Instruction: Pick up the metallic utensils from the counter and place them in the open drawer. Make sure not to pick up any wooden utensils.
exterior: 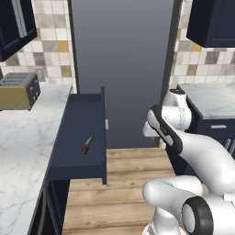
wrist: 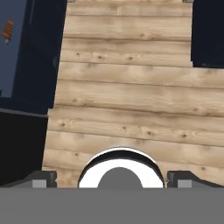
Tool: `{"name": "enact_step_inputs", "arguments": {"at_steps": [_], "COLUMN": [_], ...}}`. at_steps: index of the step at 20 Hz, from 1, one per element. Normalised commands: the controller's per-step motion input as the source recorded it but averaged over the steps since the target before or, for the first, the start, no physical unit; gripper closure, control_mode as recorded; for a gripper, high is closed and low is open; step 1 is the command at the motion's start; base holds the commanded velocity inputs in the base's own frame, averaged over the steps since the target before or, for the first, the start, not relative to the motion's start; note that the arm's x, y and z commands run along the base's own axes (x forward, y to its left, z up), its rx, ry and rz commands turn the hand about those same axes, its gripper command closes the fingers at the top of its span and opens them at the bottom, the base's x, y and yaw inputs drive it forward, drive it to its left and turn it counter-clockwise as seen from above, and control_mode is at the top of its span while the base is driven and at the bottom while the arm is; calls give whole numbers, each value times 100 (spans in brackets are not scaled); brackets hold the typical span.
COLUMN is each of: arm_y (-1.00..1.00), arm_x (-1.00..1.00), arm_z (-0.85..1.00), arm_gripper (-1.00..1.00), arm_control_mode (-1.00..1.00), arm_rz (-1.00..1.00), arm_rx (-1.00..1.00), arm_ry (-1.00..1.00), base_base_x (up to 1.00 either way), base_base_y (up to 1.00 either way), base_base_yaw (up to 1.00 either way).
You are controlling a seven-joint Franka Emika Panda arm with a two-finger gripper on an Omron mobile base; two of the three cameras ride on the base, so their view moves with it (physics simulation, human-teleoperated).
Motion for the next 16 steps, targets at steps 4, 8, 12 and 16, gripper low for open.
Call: {"name": "enact_step_inputs", "arguments": {"at_steps": [4, 8, 12, 16], "arm_y": [0, 0, 0, 0], "arm_x": [-19, 0, 0, 0], "arm_z": [0, 0, 0, 0], "arm_gripper": [-100, -100, -100, -100], "arm_control_mode": [100, 100, 100, 100], "arm_rz": [-1, 0, 0, 0], "arm_rx": [0, 0, 0, 0], "arm_ry": [0, 0, 0, 0], "base_base_x": [-32, -90, -100, -100], "base_base_y": [0, 0, 0, -3], "base_base_yaw": [-3, -10, -16, -21]}}
